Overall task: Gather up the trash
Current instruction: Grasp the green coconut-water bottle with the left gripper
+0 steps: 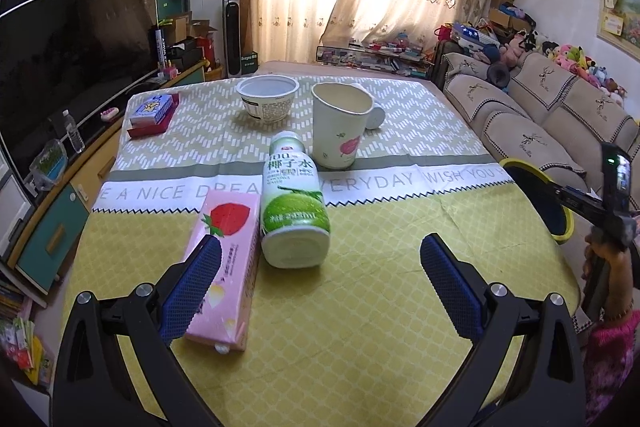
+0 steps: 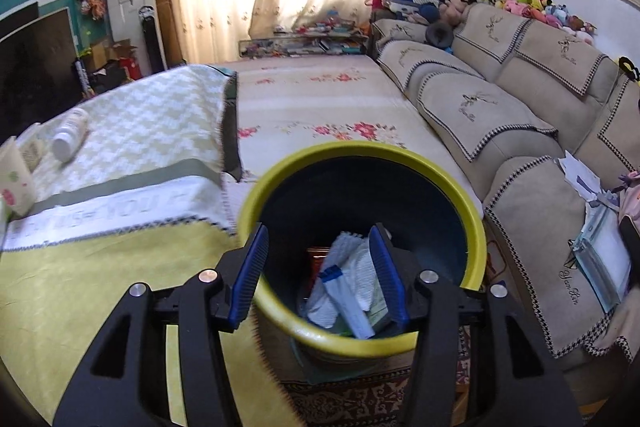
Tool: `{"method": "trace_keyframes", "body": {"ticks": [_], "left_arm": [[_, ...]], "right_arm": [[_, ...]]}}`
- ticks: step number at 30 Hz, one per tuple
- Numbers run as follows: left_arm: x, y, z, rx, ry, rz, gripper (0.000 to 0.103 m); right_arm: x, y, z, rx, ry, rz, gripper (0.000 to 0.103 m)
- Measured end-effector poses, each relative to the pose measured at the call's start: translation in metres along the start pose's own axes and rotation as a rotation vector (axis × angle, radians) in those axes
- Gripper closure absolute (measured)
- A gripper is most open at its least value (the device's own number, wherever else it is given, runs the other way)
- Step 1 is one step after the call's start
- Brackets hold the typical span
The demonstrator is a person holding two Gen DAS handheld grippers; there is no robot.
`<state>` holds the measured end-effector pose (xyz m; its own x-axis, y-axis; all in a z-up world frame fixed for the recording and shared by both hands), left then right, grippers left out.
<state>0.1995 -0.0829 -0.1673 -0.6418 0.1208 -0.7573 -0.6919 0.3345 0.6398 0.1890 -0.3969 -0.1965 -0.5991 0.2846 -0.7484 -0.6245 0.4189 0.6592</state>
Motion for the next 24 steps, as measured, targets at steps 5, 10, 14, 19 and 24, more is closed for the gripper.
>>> {"method": "trace_keyframes", "body": {"ticks": [5, 10, 14, 19, 24], "left_arm": [[-0.014, -0.017, 0.004, -0.025, -0.019, 0.005, 0.005], [-0.022, -0.039, 0.011, -0.043, -0.007, 0.036, 0.005], [-0.018, -0.056, 0.014, -0.034, 0.006, 0.083, 0.010], [-0.009, -0.070, 0.014, -0.014, 0.013, 0.125, 0.021], [-0.011, -0.075, 0.008, -0.024, -0.008, 0.117, 0.033]], "right_arm": [[0.001, 0.018, 0.014, -0.064, -0.005, -0.018, 0.052], [0.001, 0.025, 0.023, -0.094, -0.003, -0.020, 0.051], [0.002, 0.023, 0.024, -0.106, -0.004, -0.011, 0.051], [0.003, 0.020, 0.029, -0.119, -0.006, -0.004, 0.051], [0.004, 0.018, 0.032, -0.134, -0.007, 0.002, 0.051]]}}
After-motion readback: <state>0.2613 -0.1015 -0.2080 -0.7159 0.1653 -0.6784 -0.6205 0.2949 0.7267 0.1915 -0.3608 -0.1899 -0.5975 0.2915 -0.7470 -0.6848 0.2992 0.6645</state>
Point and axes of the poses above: each gripper's, at about its wrist camera, not at the fingertips, and y roughly against the way its jaws point, z to its left, x to its underside, the point moved 8 cm from there along -y, roughly the way its jaws point, and after that the axes turned 6 degrees about x, right-handed, at the moved point
